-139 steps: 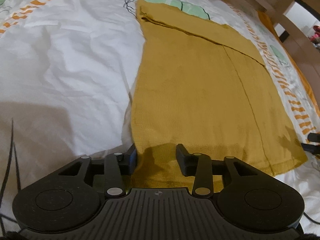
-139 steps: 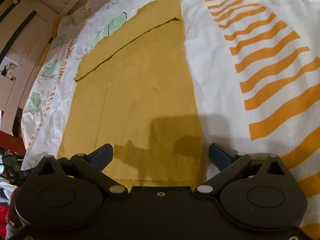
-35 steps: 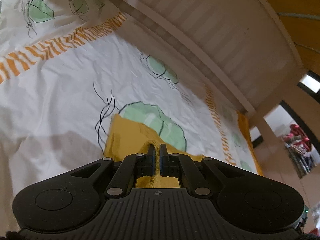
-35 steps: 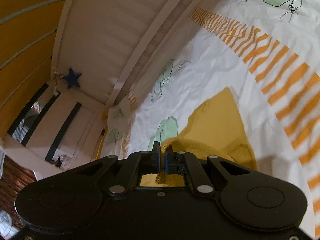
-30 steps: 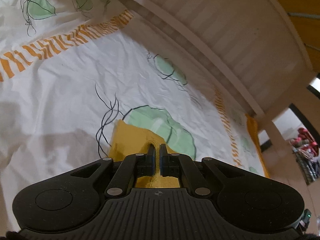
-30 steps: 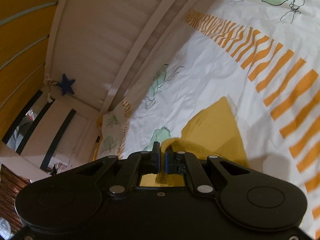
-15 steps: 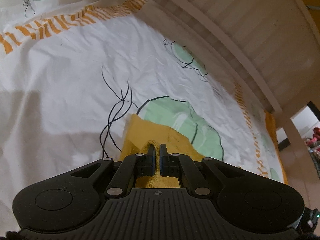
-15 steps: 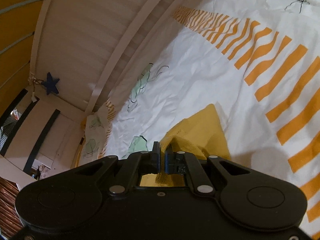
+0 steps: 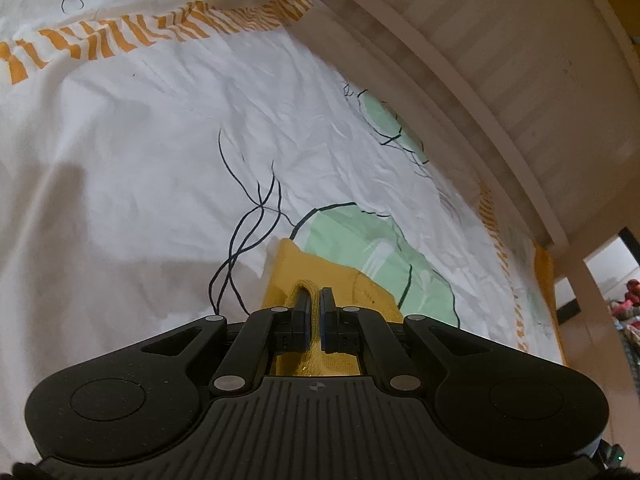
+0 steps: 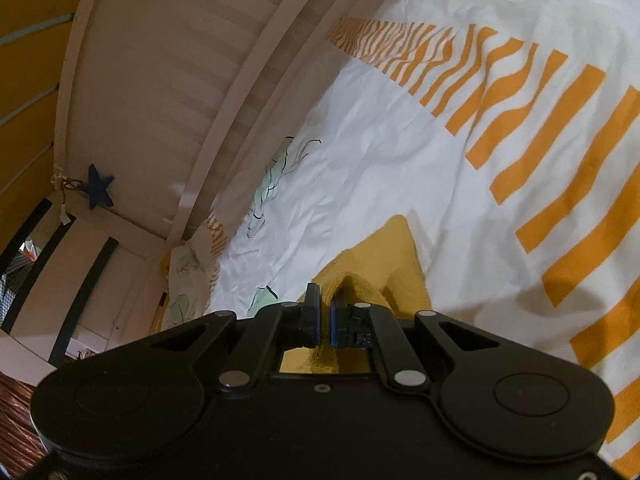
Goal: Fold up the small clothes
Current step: 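Lift the hem with both grippers and fold it over toward the collar, then lower the hem onto the sweater and open both grippers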
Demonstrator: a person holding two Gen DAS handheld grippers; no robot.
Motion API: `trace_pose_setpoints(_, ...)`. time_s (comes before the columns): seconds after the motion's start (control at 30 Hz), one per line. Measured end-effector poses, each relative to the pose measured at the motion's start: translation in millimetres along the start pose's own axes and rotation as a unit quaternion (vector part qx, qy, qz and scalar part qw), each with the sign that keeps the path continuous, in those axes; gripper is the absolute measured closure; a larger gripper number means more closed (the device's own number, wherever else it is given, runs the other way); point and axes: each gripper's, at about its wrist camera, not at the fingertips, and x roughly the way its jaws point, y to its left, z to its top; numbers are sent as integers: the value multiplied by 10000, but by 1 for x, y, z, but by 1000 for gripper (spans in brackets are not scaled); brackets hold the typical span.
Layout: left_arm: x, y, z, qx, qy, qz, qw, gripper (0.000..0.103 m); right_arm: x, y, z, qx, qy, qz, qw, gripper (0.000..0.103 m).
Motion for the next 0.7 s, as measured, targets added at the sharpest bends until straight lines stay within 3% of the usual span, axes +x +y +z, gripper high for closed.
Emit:
trace_pose_setpoints(0.03,0,1,0,-34,-37,17,10000,98,2,-1,0,6,15,-13,10000,84)
trace_pose_setpoints(0.13,-2,6,2,-89,-348,218,9991,96,4,-4,-2,-6,-26,-73,10000,83)
trace_pose_setpoints(0.2,-5,7,6,-64,-471,345,9983,90,5,-3,-3,-77,-20,-182,9998,76)
trace_pose_setpoints(0.27,-10,3,7,2,-630,466,9969,76,5,1,-4,-276,-40,-303,9992,41)
trace_pose_setpoints(0.33,-14,-8,5,292,-694,570,9955,75,3,7,-5,-464,-101,-334,9983,27)
trace_pose_setpoints(0.43,-17,-36,-2,1068,-612,588,9907,71,1,20,-4,-833,-178,-504,9951,26)
trace_pose_setpoints(0.53,-17,-67,-21,1934,-358,508,9792,69,-1,32,-6,-1322,-277,-764,9879,24)
trace_pose_setpoints(0.7,-14,-101,-66,3199,210,185,9470,69,-4,58,-14,-2146,-326,-1069,9703,23)
